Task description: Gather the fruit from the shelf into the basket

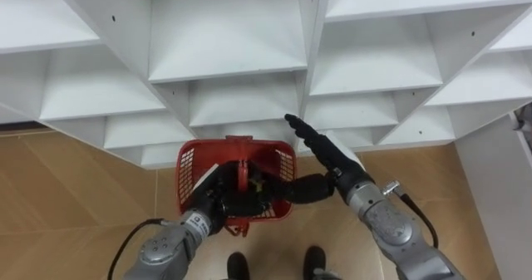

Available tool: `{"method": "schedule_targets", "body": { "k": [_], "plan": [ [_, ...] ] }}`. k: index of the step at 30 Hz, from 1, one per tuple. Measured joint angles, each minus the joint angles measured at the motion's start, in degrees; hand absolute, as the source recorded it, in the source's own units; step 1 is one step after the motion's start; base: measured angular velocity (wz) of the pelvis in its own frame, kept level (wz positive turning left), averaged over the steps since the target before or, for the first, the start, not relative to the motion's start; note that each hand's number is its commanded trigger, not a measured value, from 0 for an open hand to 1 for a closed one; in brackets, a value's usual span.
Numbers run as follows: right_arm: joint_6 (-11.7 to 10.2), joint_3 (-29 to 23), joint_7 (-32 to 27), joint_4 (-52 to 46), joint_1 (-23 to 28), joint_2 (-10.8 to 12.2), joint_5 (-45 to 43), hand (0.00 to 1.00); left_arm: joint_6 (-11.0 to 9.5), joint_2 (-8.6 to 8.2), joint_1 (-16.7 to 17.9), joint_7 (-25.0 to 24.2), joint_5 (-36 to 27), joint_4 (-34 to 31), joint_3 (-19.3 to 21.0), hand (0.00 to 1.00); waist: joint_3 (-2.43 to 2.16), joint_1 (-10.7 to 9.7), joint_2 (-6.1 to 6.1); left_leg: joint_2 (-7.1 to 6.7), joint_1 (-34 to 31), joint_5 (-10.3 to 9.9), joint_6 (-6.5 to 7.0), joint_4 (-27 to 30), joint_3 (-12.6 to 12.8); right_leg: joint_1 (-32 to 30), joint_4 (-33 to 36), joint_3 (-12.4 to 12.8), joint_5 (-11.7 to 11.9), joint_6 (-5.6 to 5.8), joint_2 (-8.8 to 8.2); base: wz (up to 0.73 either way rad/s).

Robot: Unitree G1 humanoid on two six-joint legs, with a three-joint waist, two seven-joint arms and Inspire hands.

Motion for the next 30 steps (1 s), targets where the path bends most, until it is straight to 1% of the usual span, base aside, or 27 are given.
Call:
{"method": "schedule_targets", "body": {
  "k": [12, 17, 20, 21, 22, 25, 27, 29, 30],
  "plan": [
    [-0.07, 0.15, -0.07, 0.02, 0.17, -0.05, 0.00, 0.00, 0.00, 0.01, 0.01, 0.26, 0.21, 0.00, -0.11, 1.00, 0.00, 0.05, 0.00, 0.01, 0.10, 0.00, 0.00, 0.04, -0.04, 0.19, -0.06, -0.03, 0.00, 0.00, 0.03, 0.00],
    [-0.03, 0.09, 0.73, 0.07, 0.94, -0.13, -0.04, 0.00, -0.01, 0.12, 0.65, 0.68, 1.21, 0.07, -0.31, 1.00, 0.00, 0.02, 0.00, -0.08, 0.97, 0.00, 0.00, -0.27, -0.20, 1.05, -0.28, -0.09, -0.02, 0.02, -0.02, 0.01],
    [0.02, -0.07, 1.01, 1.49, 2.32, -0.49, -0.78, 0.00, -0.55, 0.35, 1.14, 0.60, 2.84, 2.47, -0.06, 1.00, 0.00, 0.09, 0.00, -0.18, 2.86, 0.00, -0.03, -1.30, -0.19, 2.81, -1.34, -0.16, -0.04, 0.11, 0.24, 0.00],
    [0.03, -0.09, 1.02, 2.51, 3.25, -0.75, -1.90, 0.00, -0.57, 0.57, 2.02, 0.60, 3.76, 2.93, 0.83, 1.00, 0.00, 0.14, 0.00, -0.22, 3.72, 0.02, -0.06, -1.80, -0.18, 3.62, -1.68, -0.17, -0.06, 0.14, 0.38, 0.00],
    [0.17, -0.16, 0.85, 3.04, 4.45, -1.10, -2.59, 0.00, -0.59, 1.23, 2.81, 0.61, 4.75, 3.05, 1.18, 1.00, 0.00, 0.14, 0.00, -0.21, 4.15, 0.00, -0.11, -2.02, -0.17, 4.11, -2.12, -0.24, -0.07, 0.15, 0.49, 0.00],
    [0.19, -0.18, 0.36, 5.09, 6.19, -2.05, -1.34, 0.00, -0.81, 2.34, 4.15, 0.59, 6.67, 3.71, 2.41, 1.00, -0.01, -0.08, -0.03, -0.29, 4.73, 0.02, -0.16, -2.58, -0.21, 4.53, -2.10, -0.41, -0.13, 0.22, 0.21, 0.00],
    [0.21, -0.44, -0.25, 7.95, 6.70, -2.30, -0.49, 0.00, -1.60, 2.25, 4.64, 0.59, 8.20, 6.55, 3.10, 1.00, -0.05, -0.04, -0.17, -0.58, 6.53, 0.10, -0.22, -3.60, -0.16, 5.86, -2.08, -0.37, -0.57, 0.40, 0.04, 0.02],
    [0.07, -1.52, -0.51, 9.60, 7.51, -2.50, 0.40, 0.00, -1.63, 2.63, 6.07, 0.65, 8.78, 7.30, 3.74, 1.00, -0.05, -0.33, -0.36, -0.80, 7.68, 0.11, -0.25, -4.17, -0.18, 6.92, -2.17, -0.29, -1.00, 0.58, -0.03, 0.05],
    [0.06, -3.01, -1.07, 10.77, 8.32, -2.45, 0.65, 0.00, -1.65, 2.61, 6.99, 0.65, 8.98, 7.81, 4.43, 1.00, -0.10, -0.48, -0.43, -0.89, 8.35, 0.10, -0.25, -4.40, -0.34, 7.74, -2.58, -0.30, -1.09, 0.69, 0.20, 0.08]
  ]
}}
